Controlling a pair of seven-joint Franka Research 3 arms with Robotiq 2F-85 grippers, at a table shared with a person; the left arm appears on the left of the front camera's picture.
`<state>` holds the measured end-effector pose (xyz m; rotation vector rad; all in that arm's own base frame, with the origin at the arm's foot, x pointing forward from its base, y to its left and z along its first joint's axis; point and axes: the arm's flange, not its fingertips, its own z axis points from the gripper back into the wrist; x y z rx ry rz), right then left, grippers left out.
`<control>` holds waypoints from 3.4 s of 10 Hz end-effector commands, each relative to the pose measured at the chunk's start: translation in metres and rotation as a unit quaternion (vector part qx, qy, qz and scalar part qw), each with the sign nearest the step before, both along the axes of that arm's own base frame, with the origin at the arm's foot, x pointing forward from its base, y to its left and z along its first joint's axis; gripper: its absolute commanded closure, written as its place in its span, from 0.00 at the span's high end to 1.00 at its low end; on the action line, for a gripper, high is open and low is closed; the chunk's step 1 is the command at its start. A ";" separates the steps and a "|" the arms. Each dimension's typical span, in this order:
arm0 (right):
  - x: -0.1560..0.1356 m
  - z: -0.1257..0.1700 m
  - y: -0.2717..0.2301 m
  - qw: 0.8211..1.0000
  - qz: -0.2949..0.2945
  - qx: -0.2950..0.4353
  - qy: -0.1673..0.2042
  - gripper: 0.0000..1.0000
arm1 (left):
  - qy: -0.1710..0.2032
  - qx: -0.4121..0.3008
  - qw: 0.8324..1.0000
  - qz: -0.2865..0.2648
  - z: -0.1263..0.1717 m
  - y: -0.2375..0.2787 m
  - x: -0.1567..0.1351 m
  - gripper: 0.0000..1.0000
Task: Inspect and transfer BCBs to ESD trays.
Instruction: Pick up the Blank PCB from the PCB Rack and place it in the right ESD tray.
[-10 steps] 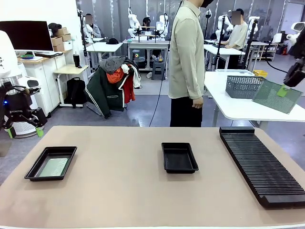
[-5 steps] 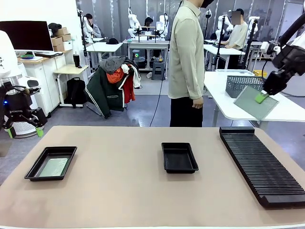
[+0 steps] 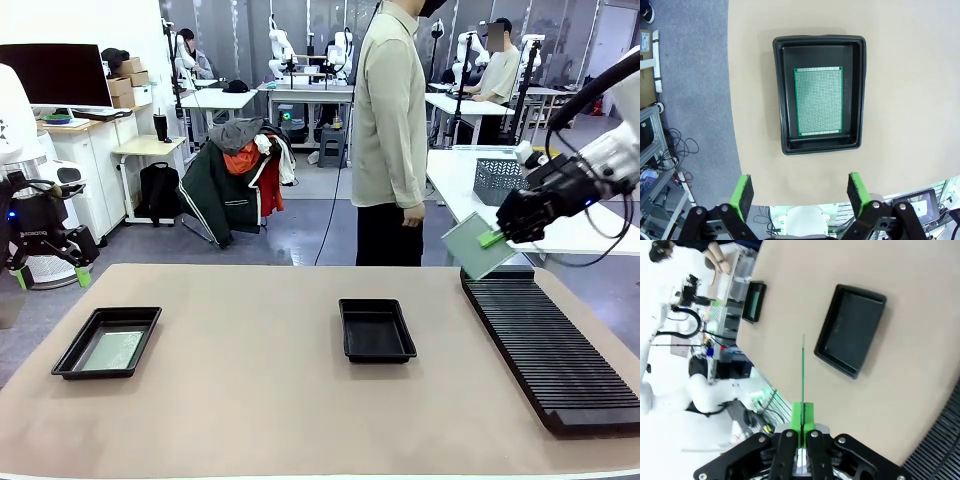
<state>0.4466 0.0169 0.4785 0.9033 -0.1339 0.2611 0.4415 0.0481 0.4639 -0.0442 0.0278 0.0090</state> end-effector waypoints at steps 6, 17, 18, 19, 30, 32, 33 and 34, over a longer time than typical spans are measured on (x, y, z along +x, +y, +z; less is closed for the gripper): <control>-0.019 -0.100 0.091 0.989 -0.069 0.129 0.032 0.02 | -0.001 0.000 1.000 0.000 -0.001 0.001 0.000 1.00; 0.022 -0.188 0.135 0.989 -0.097 0.099 0.056 0.02 | -0.001 0.000 1.000 0.000 -0.001 0.001 0.000 1.00; 0.028 -0.189 0.137 0.989 -0.097 0.093 0.062 0.02 | -0.001 0.000 1.000 0.000 -0.001 0.001 0.000 1.00; 0.033 -0.190 0.140 0.990 -0.094 0.083 0.068 0.02 | -0.001 0.000 1.000 0.000 -0.001 0.001 0.000 1.00; 0.043 -0.207 0.148 0.987 -0.117 0.005 0.108 0.02 | -0.001 0.000 1.000 0.000 -0.001 0.001 0.000 1.00; 0.043 -0.210 0.149 0.987 -0.116 0.002 0.112 0.02 | -0.001 0.000 1.000 0.000 -0.001 0.001 0.000 1.00; 0.037 -0.210 0.142 0.988 -0.114 0.021 0.101 0.02 | -0.001 0.000 1.000 0.000 -0.001 0.001 0.000 1.00; 0.037 -0.210 0.142 0.988 -0.114 0.021 0.101 0.02 | -0.001 0.000 1.000 0.000 -0.001 0.001 0.000 1.00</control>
